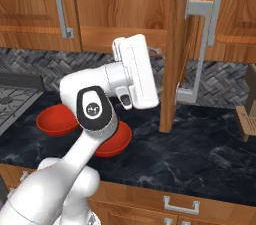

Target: Open the cabinet. Pick the bowls from the counter and place them in the cabinet. Then close the cabinet.

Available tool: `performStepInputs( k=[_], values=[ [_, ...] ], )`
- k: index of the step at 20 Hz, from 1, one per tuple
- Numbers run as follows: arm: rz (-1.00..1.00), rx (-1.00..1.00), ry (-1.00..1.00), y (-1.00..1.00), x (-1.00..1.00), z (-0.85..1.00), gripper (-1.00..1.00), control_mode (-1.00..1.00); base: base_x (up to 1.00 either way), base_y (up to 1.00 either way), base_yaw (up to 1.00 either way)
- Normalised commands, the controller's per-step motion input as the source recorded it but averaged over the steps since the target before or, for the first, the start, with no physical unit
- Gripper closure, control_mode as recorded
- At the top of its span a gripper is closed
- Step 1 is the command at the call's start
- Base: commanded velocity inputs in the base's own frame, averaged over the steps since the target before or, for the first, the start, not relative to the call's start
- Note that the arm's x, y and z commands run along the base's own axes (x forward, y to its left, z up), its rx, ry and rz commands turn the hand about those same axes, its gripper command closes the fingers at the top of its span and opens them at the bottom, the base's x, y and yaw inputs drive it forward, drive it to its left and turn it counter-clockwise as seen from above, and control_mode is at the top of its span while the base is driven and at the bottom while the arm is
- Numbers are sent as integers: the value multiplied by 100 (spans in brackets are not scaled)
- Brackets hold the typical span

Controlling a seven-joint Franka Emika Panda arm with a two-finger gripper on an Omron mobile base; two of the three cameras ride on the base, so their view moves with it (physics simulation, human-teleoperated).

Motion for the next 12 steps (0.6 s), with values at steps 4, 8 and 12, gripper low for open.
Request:
performStepInputs(
  k=[4,8,12],
  values=[
    [-2,-11,36,-99,82,-28,-100,-100,0,0,0],
    [-3,-26,23,-93,29,-49,-100,-100,0,0,0],
    [-7,-30,14,-59,2,-43,-100,-100,0,0,0]
  ],
)
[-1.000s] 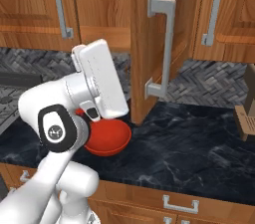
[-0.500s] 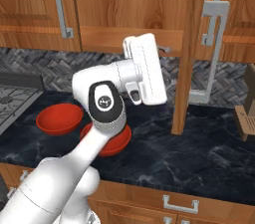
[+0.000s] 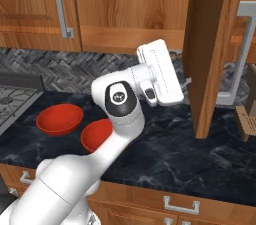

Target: Open the cabinet. Pick the bowls from the counter and place them in the cabinet. Then close the cabinet.

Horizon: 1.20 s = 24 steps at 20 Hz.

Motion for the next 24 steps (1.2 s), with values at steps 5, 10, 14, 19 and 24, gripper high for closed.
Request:
performStepInputs(
  k=[5,10,14,19,24],
  values=[
    [0,-8,-3,3,-9,-1,-100,-100,0,0,0],
    [8,-16,14,34,-36,22,-100,-100,0,0,0],
    [24,-21,15,67,-9,21,-100,-100,0,0,0],
    [9,-9,2,69,-11,17,-100,-100,0,0,0],
    [9,-2,14,88,-12,36,-100,-100,0,0,0]
  ],
)
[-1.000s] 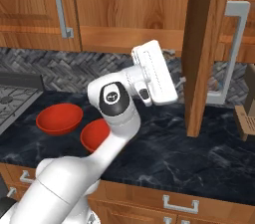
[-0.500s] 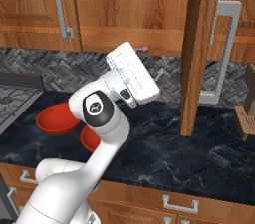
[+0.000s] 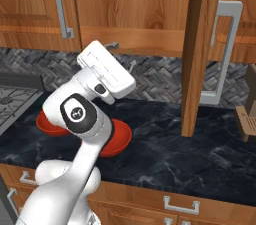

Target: Open the cabinet. Pick the bowls from the counter and place them in the cabinet. Then close the cabinet.

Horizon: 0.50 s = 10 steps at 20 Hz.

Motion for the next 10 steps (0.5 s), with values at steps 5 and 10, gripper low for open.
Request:
performStepInputs(
  k=[5,10],
  values=[
    [2,-10,5,76,-19,27,-100,-100,0,0,0],
    [7,-16,24,90,-15,42,-100,-100,0,0,0]
  ],
)
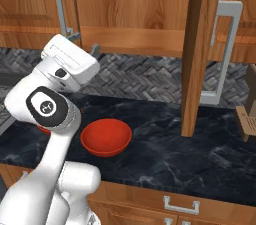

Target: Open the cabinet. Pick the bowls from the counter and place them in the cabinet. Then close the cabinet.

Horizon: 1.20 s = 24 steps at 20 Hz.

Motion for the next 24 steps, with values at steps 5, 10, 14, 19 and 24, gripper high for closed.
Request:
performStepInputs(
  k=[5,10,14,19,24],
  values=[
    [16,-11,44,88,-4,21,-100,-100,0,0,0],
    [19,-6,34,81,0,5,-100,-100,0,0,0],
    [8,5,0,41,-1,-2,-100,-100,0,0,0],
    [4,30,-5,7,0,-34,-100,-100,0,0,0],
    [4,27,-7,3,4,-35,-100,-100,0,0,0]
  ],
)
